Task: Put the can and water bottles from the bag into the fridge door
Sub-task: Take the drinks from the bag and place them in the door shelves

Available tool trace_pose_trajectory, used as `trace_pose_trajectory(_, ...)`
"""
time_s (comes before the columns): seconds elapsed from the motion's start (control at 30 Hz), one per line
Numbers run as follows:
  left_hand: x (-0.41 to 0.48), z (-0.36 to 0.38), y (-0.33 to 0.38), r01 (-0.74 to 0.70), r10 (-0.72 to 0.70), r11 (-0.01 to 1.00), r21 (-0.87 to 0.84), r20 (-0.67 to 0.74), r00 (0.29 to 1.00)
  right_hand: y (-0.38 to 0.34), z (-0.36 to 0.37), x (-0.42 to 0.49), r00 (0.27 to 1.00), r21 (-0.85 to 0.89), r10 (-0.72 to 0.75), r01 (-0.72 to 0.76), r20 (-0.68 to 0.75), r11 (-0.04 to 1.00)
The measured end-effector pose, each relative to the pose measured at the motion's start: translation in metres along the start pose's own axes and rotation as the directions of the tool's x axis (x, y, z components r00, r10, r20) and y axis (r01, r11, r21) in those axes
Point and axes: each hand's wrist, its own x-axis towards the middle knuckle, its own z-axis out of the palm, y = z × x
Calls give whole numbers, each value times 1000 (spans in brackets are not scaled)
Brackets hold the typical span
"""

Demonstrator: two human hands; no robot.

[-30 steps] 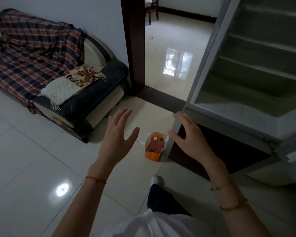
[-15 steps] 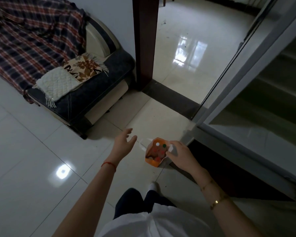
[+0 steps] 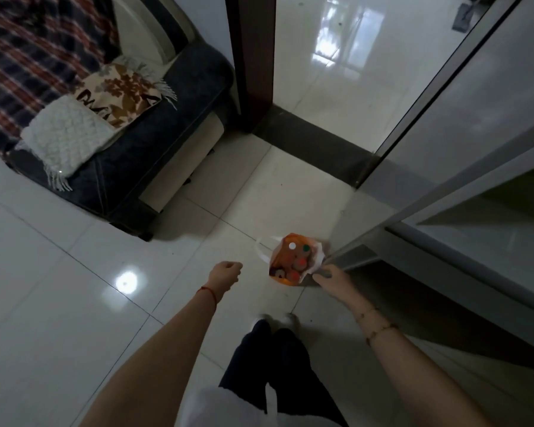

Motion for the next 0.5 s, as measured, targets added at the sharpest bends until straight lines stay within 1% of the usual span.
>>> trace_pose_trajectory(0.1,51,15,-14,53,-53,999,7,27,998,14,14,46,998,52,68,-68,-6,996)
trace_pose_trajectory(0.33,186,71,-42,57,-61,996,69,56,997,57,58,171,982,183,188,-185,-3,966)
trace_pose_trajectory(0.43,242,98,-55,58,-62,996,62,55,997,81,80,223,975,241,220,-210,-14,947)
trace_pose_trajectory(0.5,278,114,-64,92,-93,995,26,40,995,95,96,254,967,257,256,-241,-23,936)
